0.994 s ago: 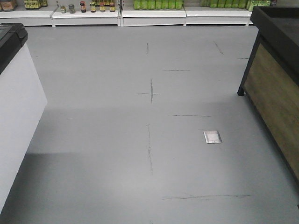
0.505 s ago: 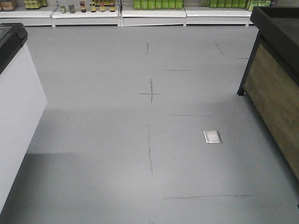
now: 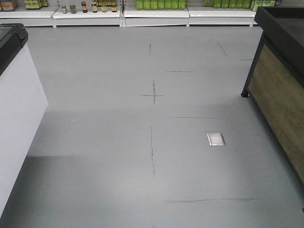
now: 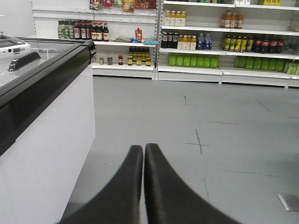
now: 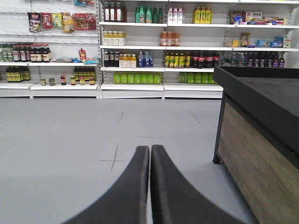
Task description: Pick three apples into basket with both arms
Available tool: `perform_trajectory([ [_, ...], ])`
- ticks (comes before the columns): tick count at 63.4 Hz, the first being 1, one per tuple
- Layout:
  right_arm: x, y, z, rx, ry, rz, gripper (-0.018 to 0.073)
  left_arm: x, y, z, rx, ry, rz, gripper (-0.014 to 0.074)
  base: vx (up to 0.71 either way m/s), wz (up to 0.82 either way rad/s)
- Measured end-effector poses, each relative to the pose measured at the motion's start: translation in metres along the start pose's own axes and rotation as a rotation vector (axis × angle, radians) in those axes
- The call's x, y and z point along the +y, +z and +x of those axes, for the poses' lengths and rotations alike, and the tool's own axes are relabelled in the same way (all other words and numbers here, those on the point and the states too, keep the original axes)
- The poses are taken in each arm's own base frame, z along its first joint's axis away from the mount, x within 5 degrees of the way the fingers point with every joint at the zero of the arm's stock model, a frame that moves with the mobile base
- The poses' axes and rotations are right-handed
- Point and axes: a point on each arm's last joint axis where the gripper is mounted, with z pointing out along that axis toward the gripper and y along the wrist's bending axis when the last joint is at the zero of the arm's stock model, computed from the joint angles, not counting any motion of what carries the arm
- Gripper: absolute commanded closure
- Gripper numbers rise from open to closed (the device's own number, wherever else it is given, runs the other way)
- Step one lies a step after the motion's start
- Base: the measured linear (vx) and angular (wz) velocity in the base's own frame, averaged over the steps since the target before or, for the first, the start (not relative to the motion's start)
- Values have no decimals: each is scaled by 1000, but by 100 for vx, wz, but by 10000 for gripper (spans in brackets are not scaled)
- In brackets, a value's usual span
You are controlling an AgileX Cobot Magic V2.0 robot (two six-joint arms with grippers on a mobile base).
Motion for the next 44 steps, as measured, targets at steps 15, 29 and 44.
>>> perform_trajectory([
  [15, 0, 0, 0, 0, 0, 0, 564, 0, 0, 0, 0, 0, 0, 603, 0, 0],
  [29, 0, 0, 0, -1, 0, 0, 564, 0, 0, 0, 0, 0, 0, 603, 0, 0],
  [44, 0, 0, 0, -1, 0, 0, 564, 0, 0, 0, 0, 0, 0, 603, 0, 0],
])
